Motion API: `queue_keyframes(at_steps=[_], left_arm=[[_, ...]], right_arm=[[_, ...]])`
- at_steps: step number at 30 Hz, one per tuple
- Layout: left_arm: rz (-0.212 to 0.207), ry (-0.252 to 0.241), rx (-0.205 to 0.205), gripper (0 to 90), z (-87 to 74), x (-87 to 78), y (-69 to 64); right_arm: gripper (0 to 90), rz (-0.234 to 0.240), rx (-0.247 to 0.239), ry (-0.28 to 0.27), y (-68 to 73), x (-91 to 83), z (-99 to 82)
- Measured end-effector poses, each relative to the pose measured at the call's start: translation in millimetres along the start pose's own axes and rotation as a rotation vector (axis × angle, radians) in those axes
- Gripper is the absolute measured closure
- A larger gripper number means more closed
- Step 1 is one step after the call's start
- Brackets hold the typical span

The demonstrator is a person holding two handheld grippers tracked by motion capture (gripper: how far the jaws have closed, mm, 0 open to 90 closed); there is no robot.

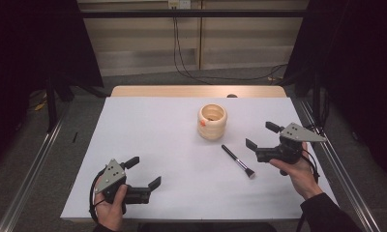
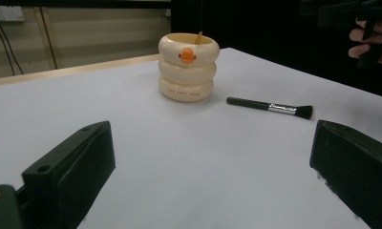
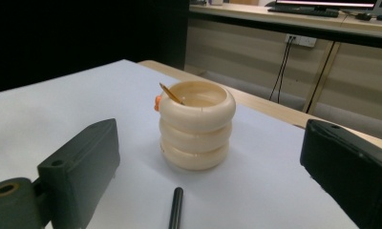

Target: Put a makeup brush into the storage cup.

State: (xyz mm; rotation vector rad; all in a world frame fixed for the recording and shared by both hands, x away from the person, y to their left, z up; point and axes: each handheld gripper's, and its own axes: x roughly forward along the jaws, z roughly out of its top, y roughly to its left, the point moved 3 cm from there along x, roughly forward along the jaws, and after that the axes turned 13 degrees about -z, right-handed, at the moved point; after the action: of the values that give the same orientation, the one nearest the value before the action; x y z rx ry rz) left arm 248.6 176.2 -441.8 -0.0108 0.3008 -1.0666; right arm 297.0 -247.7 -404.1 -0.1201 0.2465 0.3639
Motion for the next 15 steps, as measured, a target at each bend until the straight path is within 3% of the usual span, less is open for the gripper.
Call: queue_keyframes(at_steps=[4,13,15], left_arm=[[0.003,-0.001,0.001,1.2,0.2,0.5,-0.7],[0.0,0.016,0.012,1.2,-0.4,0.6,-0.1],[-0.001,0.016,0.015,1.2,-0.3,0.7,-0.1]], right_arm=[[11.2,0.025,-0.005,0.069,-1.4,2.9,-4.7],[21.2,0.027,-0.064,0.202,-4.1,8.8,-11.0],[25.1,0.051,-0.066,0.237,-3.5,10.4,-10.9]])
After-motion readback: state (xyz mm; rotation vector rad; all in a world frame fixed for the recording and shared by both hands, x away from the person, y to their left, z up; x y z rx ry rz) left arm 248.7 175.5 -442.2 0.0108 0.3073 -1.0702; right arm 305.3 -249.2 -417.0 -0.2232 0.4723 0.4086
